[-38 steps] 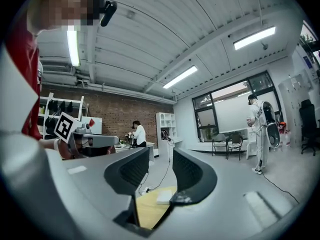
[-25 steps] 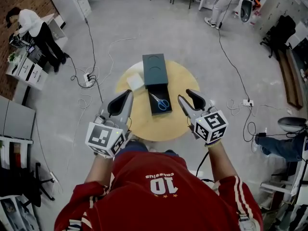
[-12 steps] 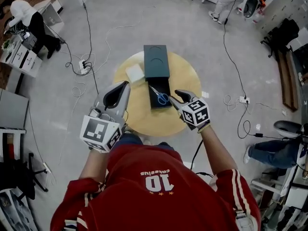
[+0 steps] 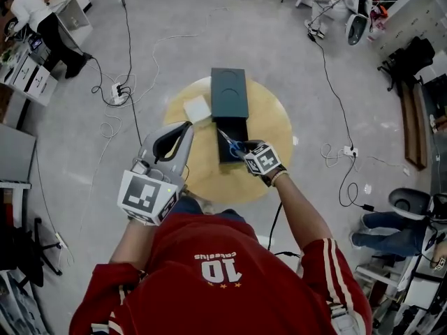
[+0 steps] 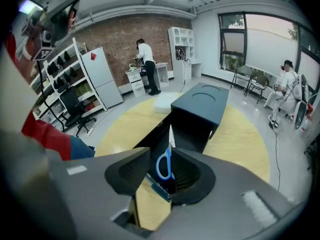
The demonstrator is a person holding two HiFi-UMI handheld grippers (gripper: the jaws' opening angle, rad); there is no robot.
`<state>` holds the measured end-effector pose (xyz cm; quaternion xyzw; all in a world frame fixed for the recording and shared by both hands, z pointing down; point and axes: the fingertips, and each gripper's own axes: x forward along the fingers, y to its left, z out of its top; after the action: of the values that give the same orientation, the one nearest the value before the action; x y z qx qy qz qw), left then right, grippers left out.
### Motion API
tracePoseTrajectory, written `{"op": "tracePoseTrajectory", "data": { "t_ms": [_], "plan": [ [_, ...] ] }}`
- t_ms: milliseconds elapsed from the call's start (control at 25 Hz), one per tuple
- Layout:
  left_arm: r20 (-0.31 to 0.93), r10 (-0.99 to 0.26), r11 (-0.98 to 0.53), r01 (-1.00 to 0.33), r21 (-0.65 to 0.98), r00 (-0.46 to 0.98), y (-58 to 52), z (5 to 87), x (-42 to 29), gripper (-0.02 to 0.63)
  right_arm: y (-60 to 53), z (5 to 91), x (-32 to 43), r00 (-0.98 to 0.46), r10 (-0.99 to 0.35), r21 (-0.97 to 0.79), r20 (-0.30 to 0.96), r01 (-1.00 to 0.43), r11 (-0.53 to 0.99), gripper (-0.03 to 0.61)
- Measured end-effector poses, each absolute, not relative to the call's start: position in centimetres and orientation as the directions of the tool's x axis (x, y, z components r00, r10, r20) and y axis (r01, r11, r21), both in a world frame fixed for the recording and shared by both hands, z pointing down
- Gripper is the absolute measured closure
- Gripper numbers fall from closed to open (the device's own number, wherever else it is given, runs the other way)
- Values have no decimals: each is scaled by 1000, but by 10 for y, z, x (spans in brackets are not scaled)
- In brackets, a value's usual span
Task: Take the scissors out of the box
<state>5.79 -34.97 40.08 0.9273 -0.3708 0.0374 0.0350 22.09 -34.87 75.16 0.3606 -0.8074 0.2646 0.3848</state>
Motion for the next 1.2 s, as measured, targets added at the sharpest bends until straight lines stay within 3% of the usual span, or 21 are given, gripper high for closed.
{"op": "tracePoseTrajectory", "data": {
  "t_ms": [720,1200],
  "plan": [
    [116,-720,-678,-730,91,684,-369,418,9,611,-357,831,224,-139,-138,-33,981,-810,585,457],
    [123,-717,-681,-727,86,686,-375,419,-3,611,-356,844,216,-90,-22,-61,996,-813,578,460]
  ]
}}
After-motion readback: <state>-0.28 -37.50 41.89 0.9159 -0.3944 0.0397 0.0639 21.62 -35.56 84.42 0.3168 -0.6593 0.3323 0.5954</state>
